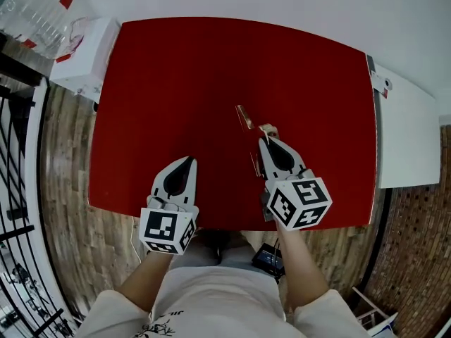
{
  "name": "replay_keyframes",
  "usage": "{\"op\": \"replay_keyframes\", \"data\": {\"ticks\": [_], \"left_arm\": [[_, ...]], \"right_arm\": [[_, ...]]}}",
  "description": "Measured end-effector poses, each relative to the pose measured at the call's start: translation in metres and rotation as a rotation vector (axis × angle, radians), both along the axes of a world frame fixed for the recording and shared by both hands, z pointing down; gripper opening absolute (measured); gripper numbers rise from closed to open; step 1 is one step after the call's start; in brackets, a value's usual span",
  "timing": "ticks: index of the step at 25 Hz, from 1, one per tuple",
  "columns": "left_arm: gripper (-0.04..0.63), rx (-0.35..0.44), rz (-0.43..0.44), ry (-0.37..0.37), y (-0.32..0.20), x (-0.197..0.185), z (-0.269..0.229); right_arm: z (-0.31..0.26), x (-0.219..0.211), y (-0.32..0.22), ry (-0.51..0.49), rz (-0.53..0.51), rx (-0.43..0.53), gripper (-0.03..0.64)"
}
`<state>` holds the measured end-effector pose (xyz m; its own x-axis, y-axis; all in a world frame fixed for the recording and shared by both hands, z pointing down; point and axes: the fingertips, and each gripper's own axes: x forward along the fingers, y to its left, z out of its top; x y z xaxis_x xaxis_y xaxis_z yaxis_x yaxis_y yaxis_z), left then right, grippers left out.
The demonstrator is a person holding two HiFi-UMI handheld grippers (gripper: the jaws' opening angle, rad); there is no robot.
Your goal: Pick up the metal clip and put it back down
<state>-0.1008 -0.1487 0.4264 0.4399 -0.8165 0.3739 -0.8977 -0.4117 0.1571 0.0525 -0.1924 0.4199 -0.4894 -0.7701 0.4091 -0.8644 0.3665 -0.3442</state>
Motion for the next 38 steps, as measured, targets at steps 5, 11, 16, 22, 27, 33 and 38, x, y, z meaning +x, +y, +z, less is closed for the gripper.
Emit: {"op": "replay_keyframes", "data": {"ticks": [5,11,16,22,27,33,38], "left_arm": [[0.005,0.017,-0.013,0.008,0.021,0.000,-0.037],[0.006,0.065,-0.012,0.028,0.047,0.002,-0.079],[0.006,0.090,-0.010,0.034,0.066,0.002,-0.099],[0.006,0.081,-0.003,0.033,0.077,0.008,-0.103],[0.006,0.101,0.014,0.032,0.079,0.014,-0.112],[0.005,0.122,0.016,0.012,0.082,0.020,-0.123],[0.005,0.140,0.035,0.028,0.086,0.025,-0.129]], "right_arm": [[-0.050,0.006,0.030,0.015,0.000,0.057,0.018],[-0.083,0.010,0.079,0.034,-0.016,0.094,0.018],[-0.100,0.014,0.113,0.016,-0.018,0.103,0.018],[-0.110,0.018,0.132,0.018,-0.008,0.122,0.018],[-0.118,0.019,0.136,0.016,-0.001,0.142,0.018],[-0.120,0.020,0.141,0.011,0.001,0.149,0.018],[-0.125,0.021,0.146,0.006,0.000,0.156,0.018]]}}
